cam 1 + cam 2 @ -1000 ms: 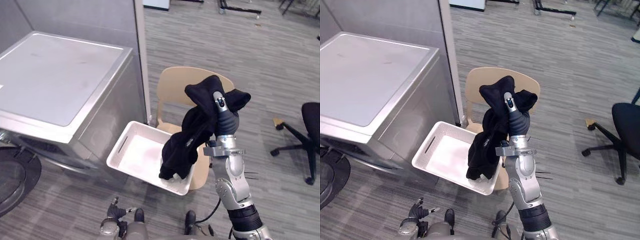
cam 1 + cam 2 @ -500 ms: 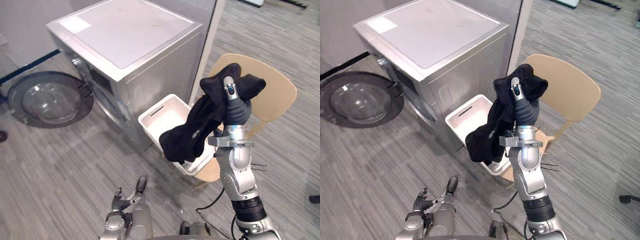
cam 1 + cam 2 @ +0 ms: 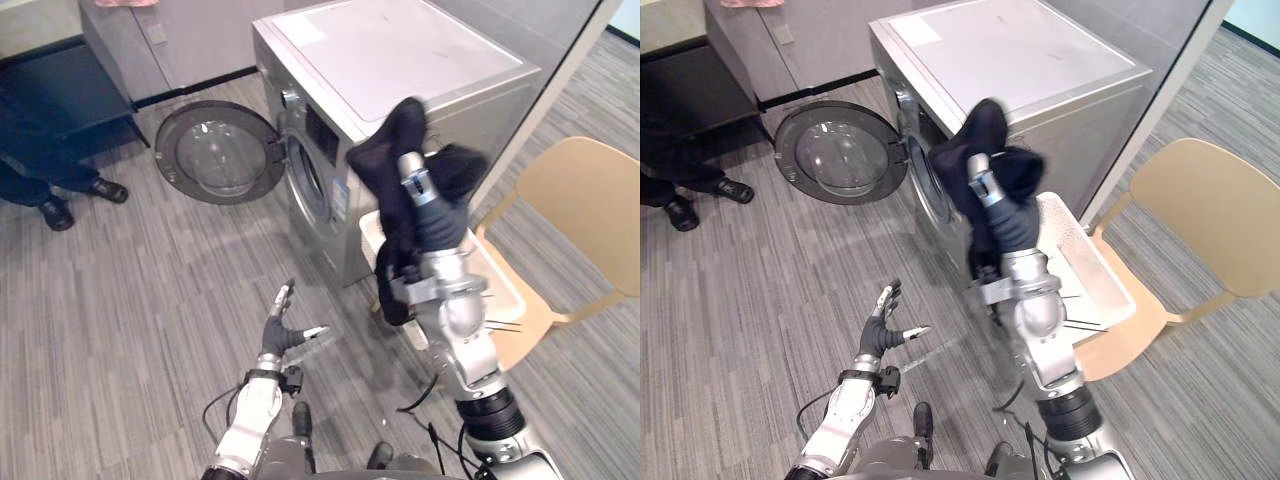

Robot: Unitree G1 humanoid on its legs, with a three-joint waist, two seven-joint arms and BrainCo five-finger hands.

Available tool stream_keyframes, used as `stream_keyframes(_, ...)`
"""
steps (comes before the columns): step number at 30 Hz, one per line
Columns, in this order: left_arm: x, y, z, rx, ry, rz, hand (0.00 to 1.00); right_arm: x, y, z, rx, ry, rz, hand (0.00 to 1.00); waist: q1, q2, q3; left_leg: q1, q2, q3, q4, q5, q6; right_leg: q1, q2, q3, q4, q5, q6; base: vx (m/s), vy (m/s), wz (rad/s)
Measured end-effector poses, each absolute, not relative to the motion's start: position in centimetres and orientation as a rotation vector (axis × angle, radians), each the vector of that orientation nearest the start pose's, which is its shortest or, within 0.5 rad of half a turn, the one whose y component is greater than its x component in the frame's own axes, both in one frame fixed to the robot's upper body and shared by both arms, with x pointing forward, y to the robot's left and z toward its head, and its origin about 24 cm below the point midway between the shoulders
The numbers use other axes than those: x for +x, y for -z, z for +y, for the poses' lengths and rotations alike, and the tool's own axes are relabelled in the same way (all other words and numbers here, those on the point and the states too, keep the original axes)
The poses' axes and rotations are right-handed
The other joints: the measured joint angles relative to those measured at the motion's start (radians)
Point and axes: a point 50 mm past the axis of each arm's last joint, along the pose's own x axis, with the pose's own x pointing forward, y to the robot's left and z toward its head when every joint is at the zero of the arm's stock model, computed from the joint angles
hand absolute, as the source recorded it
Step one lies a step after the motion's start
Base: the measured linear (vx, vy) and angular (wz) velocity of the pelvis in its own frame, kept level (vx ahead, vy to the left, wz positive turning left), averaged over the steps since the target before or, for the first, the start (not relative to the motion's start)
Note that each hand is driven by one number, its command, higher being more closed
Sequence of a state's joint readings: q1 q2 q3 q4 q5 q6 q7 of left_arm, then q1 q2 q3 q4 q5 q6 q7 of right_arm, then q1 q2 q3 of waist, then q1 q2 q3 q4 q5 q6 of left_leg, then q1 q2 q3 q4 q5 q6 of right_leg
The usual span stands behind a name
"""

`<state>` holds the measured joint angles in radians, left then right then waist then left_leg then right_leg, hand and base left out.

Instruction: Pick up the laundry basket with both hands and put the clothes into the washing machine.

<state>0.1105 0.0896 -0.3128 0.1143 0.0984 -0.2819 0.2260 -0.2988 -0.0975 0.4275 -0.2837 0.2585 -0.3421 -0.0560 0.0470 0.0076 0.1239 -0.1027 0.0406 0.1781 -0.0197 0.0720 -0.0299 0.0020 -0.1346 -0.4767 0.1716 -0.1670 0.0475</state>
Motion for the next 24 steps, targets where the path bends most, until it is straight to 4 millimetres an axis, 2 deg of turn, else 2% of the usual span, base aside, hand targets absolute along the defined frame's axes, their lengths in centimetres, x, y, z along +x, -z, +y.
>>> stream_keyframes(2, 22.0, -3.5, 9.2, 0.129, 0.147, -0.184, 0.0, 22.3, -19.3, -2.2, 0.335, -0.699, -0.778, 1.0, -0.002, -0.001, -0.032, 0.016, -0.018, -0.003, -0.043, 0.02, 0.01, 0.002, -0.008, 0.001, -0.009, 0.007, 0.011, 0.0, 0.113, 0.05)
stream_keyframes(4, 22.4, -4.7, 8.0, 0.135, 0.194, -0.246, 0.0, 21.6, -20.0, -0.1, 0.356, -0.823, -0.788, 1.0, -0.003, -0.003, -0.039, 0.035, -0.026, -0.005, -0.074, 0.041, 0.017, 0.012, -0.008, 0.001, -0.023, 0.015, 0.019, 0.02, 0.076, 0.04)
stream_keyframes(7, 23.0, -5.9, 6.5, 0.164, 0.256, -0.315, 0.0, 21.6, -20.5, 2.5, 0.359, -0.932, -0.757, 1.0, -0.003, -0.012, -0.064, 0.038, -0.033, -0.01, -0.074, 0.043, 0.021, 0.022, -0.006, -0.001, -0.037, 0.021, 0.024, 0.03, 0.03, 0.04)
stream_keyframes(9, 23.4, -6.7, 5.7, 0.186, 0.277, -0.361, 0.0, 21.4, -20.4, 3.3, 0.385, -0.971, -0.724, 1.0, -0.003, -0.016, -0.07, 0.045, -0.037, -0.02, -0.074, 0.045, 0.024, 0.038, -0.006, -0.008, -0.044, 0.021, 0.024, 0.03, 0.005, 0.17)
stream_keyframes(10, 23.7, -7.3, 5.4, 0.201, 0.279, -0.396, 1.0, 20.9, -20.4, 3.9, 0.393, -1.014, -0.714, 1.0, -0.005, -0.015, -0.076, 0.045, -0.038, -0.029, -0.074, 0.048, 0.027, 0.044, -0.004, -0.016, -0.049, 0.022, 0.025, 0.02, 0.0, 0.18)
stream_keyframes(14, 25.1, -8.2, 4.5, 0.267, 0.267, -0.451, 1.0, 20.1, -20.5, 4.8, 0.464, -1.07, -0.675, 1.0, -0.005, -0.016, -0.102, 0.043, -0.036, -0.042, -0.075, 0.06, 0.024, 0.048, 0.001, -0.019, -0.053, 0.024, 0.023, -0.01, -0.01, 0.09)
stream_keyframes(19, 25.5, -7.7, 4.5, 0.315, 0.255, -0.439, 1.0, 20.4, -20.8, 4.7, 0.495, -1.071, -0.666, 1.0, -0.01, -0.015, -0.104, 0.038, -0.023, -0.048, -0.077, 0.077, 0.023, 0.042, 0.016, -0.018, -0.053, 0.032, 0.011, -0.06, -0.011, 0.0)
stream_keyframes(20, 25.5, -7.5, 4.7, 0.318, 0.246, -0.426, 1.0, 20.5, -20.8, 4.6, 0.493, -1.066, -0.666, 0.0, -0.01, -0.014, -0.105, 0.033, -0.021, -0.051, -0.078, 0.082, 0.019, 0.036, 0.018, -0.017, -0.051, 0.031, 0.005, -0.1, -0.003, 0.01)
stream_keyframes(22, 25.5, -7.2, 5.3, 0.318, 0.224, -0.409, 1.0, 20.6, -20.6, 4.4, 0.49, -1.061, -0.66, 0.0, -0.011, -0.014, -0.105, 0.026, -0.013, -0.052, -0.079, 0.088, 0.017, 0.026, 0.027, -0.015, -0.048, 0.028, -0.006, -0.1, -0.013, -0.01)
stream_keyframes(24, 24.9, -5.7, 6.7, 0.314, 0.18, -0.339, 1.0, 20.7, -19.2, 3.9, 0.505, -1.017, -0.61, 0.0, -0.016, -0.015, -0.107, 0.025, -0.005, -0.053, -0.084, 0.093, 0.013, 0.016, 0.031, -0.01, -0.046, 0.025, -0.016, -0.11, -0.025, -0.04)
